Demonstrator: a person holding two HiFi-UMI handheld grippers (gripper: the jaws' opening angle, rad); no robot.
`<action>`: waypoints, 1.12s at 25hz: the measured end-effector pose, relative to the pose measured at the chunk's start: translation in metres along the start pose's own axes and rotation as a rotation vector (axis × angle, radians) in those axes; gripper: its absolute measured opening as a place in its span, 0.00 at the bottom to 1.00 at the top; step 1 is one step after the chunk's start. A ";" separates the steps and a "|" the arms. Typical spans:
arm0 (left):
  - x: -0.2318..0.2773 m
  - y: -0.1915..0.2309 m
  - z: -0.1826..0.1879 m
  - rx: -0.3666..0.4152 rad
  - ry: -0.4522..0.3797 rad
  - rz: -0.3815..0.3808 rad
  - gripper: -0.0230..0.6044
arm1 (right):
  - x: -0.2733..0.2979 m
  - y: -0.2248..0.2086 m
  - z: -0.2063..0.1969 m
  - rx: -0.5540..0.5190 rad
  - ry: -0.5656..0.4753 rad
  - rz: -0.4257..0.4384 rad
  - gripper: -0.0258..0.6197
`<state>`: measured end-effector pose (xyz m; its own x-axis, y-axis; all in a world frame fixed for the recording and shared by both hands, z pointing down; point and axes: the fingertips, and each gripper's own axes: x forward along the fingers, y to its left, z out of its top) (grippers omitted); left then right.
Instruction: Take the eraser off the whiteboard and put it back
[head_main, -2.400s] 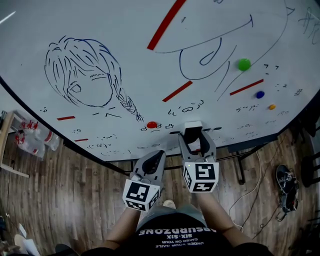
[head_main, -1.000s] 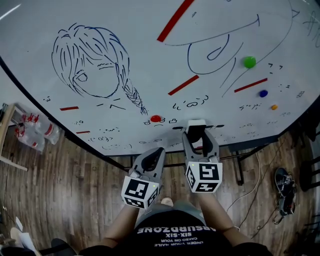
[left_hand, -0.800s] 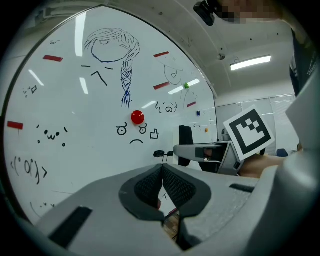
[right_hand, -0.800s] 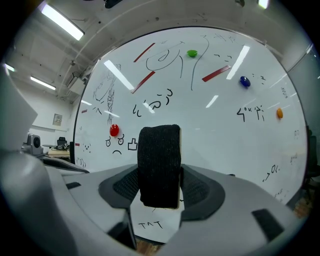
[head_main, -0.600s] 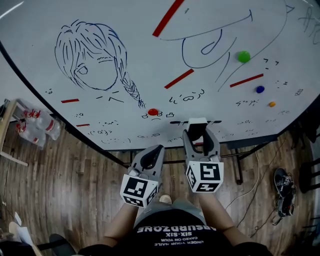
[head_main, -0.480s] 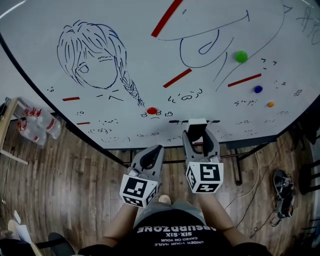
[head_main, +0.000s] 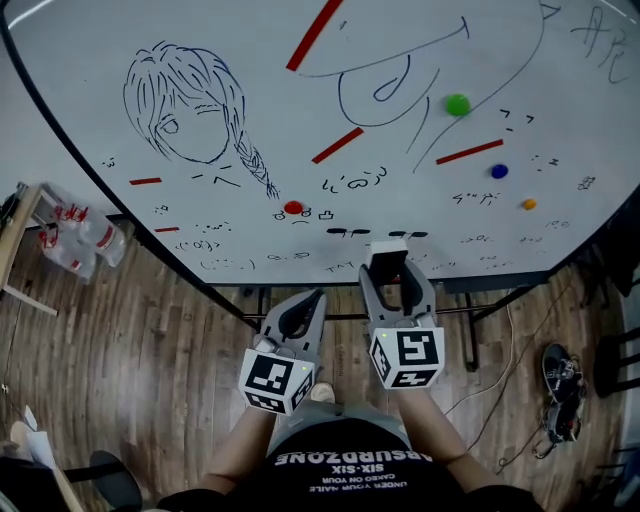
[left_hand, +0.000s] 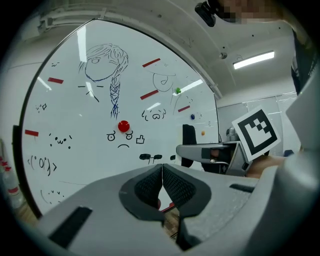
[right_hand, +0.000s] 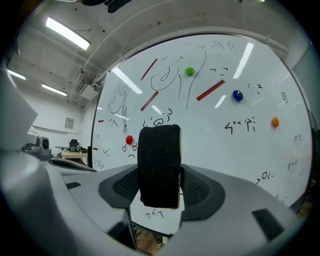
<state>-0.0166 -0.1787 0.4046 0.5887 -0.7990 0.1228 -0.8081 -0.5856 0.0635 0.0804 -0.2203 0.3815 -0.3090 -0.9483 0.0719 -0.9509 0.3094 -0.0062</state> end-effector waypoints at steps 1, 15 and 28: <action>-0.002 -0.003 0.001 -0.001 -0.001 0.004 0.05 | -0.004 0.000 0.000 -0.001 0.000 0.007 0.40; -0.027 -0.038 0.007 -0.007 -0.019 0.030 0.05 | -0.050 0.015 -0.001 -0.025 0.006 0.095 0.41; -0.055 -0.056 -0.002 -0.016 -0.012 0.036 0.05 | -0.091 0.036 -0.018 -0.028 0.037 0.119 0.41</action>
<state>-0.0039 -0.1013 0.3967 0.5594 -0.8211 0.1136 -0.8289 -0.5544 0.0750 0.0748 -0.1215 0.3927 -0.4187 -0.9015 0.1095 -0.9064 0.4223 0.0112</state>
